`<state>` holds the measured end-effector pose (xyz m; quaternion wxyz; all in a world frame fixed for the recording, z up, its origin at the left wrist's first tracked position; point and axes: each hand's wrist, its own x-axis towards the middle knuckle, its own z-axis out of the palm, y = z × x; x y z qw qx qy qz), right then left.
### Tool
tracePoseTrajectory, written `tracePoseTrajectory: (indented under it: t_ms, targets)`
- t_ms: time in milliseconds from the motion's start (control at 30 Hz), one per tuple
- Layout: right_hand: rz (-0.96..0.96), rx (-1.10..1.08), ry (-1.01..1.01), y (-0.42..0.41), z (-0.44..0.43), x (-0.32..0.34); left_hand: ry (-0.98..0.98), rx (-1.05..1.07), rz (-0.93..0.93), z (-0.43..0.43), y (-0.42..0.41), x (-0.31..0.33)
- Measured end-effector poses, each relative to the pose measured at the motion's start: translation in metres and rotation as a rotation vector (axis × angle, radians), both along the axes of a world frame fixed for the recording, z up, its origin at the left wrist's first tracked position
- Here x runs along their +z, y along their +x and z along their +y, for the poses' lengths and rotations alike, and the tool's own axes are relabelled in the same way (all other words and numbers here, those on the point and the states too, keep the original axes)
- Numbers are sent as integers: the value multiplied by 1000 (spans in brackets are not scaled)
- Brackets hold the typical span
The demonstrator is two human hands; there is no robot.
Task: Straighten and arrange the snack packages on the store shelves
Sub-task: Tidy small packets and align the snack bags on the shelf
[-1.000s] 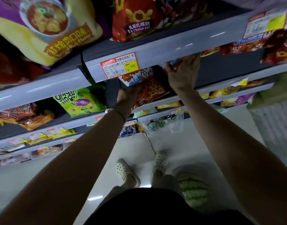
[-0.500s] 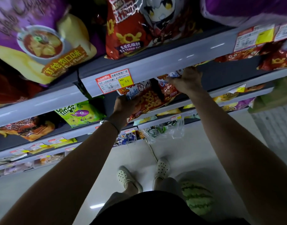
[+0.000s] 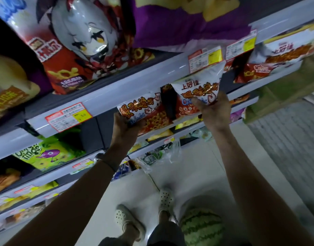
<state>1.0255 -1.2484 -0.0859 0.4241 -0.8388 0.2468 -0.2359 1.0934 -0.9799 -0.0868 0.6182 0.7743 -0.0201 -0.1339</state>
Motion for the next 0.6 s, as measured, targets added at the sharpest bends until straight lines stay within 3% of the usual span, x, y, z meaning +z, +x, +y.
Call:
tracePoseTrajectory:
  t_ms: [67,200,400,600]
  targets:
    - [-16,-57,150,-3,-22,6,5,-11,-3,-20,2,-3]
    - [20,-145,217,4,-62,6,-21,-54,-44,-74,7,5]
    - [109,-152,199,21,-101,-3,-43,-92,-97,-115,26,-4]
    - [140,-158,280,30,-116,-5,41,-103,17,-128,21,-21]
